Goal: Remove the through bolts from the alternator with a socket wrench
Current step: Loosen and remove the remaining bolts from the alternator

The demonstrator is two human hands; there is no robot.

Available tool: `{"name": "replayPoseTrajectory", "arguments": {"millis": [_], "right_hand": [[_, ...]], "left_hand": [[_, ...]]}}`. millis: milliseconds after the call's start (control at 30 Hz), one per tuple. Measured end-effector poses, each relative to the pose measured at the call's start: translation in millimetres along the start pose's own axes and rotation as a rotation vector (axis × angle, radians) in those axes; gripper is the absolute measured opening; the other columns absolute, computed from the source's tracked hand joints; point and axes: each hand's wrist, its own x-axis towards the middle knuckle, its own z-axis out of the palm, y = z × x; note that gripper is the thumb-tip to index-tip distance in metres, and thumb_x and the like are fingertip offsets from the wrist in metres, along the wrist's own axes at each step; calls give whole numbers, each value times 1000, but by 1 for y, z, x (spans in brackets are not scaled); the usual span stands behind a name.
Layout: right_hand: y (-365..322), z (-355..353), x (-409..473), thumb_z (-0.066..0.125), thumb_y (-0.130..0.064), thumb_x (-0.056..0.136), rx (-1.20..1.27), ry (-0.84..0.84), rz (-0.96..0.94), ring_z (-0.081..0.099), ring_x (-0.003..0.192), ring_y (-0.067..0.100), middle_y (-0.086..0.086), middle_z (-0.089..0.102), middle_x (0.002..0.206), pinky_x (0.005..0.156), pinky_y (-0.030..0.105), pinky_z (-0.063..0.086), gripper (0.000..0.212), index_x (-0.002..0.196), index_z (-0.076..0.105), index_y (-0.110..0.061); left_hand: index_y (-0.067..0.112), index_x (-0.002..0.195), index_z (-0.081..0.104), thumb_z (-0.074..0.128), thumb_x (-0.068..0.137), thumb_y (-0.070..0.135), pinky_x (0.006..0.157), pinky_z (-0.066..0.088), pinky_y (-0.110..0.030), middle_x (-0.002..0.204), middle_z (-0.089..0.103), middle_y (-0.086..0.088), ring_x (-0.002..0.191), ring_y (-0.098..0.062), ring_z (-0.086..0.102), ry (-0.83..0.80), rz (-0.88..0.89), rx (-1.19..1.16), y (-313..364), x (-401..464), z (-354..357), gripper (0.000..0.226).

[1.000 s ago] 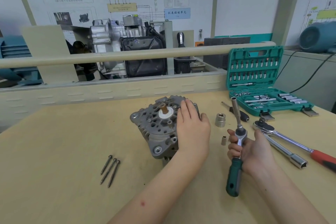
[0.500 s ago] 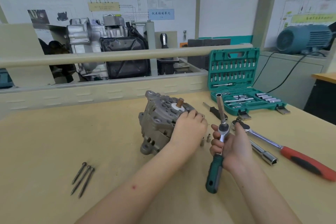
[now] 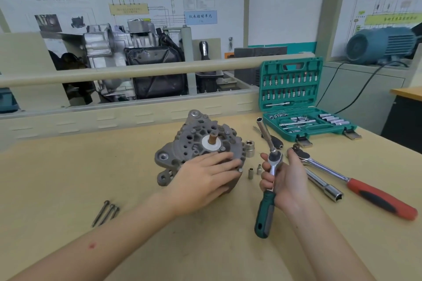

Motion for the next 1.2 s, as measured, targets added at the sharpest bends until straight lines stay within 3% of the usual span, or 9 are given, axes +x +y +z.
{"name": "replayPoseTrajectory", "arguments": {"millis": [133, 367, 600, 700, 800, 967, 1100, 1200], "right_hand": [[0, 1, -2, 29, -55, 92, -30, 15, 28, 26, 34, 5, -3, 39, 52, 33, 11, 23, 55, 88, 57, -7], [2, 6, -4, 30, -53, 92, -47, -10, 30, 25, 34, 5, -3, 39, 51, 34, 11, 21, 53, 86, 57, -8], [3, 7, -8, 34, -53, 92, -80, -20, 0, 25, 31, 5, -5, 40, 45, 33, 13, 20, 49, 87, 57, -10], [2, 8, -10, 41, -53, 90, -144, -10, -61, 23, 29, 5, -6, 38, 42, 31, 12, 19, 44, 86, 59, -12], [0, 7, -11, 43, -51, 89, -174, -9, -122, 21, 29, 6, -6, 35, 42, 31, 12, 18, 42, 81, 58, -13], [-4, 6, -12, 42, -51, 90, -137, 2, -133, 20, 29, 6, -7, 34, 40, 34, 12, 17, 41, 77, 53, -13], [0, 5, -11, 42, -49, 90, -140, 21, -117, 20, 29, 6, -6, 34, 40, 34, 11, 17, 40, 77, 51, -13], [1, 3, -11, 42, -49, 90, -136, 37, -100, 20, 29, 6, -6, 34, 39, 34, 11, 17, 39, 78, 51, -13]], "left_hand": [[11, 105, 68, 72, 72, 16, 91, 47, -35, 116, 63, -1, 113, -20, 55, 66, -62, -40, -7, -28, -9, 33], [-1, 115, 59, 84, 59, 17, 85, 47, -40, 114, 61, -17, 104, -29, 60, 195, -450, -49, 18, -21, 1, 64], [3, 102, 68, 84, 58, 16, 77, 52, -34, 106, 66, -12, 92, -25, 64, 259, -390, 19, 30, -10, 17, 48], [7, 98, 70, 84, 57, 18, 85, 49, -34, 105, 67, -10, 96, -24, 64, 300, -394, 58, 33, -5, 22, 44], [10, 96, 71, 81, 61, 23, 95, 40, -47, 108, 67, -9, 107, -28, 59, 313, -414, 133, 34, -3, 25, 39], [12, 97, 71, 82, 60, 29, 91, 45, -39, 106, 68, -6, 105, -24, 61, 345, -384, 170, 29, -5, 28, 42], [14, 86, 72, 79, 58, 45, 84, 48, -37, 97, 70, -4, 98, -24, 64, 373, -418, 230, 28, -4, 32, 43], [14, 81, 72, 80, 56, 41, 83, 48, -39, 93, 70, -5, 94, -25, 65, 395, -462, 254, 26, -2, 35, 38]]}}
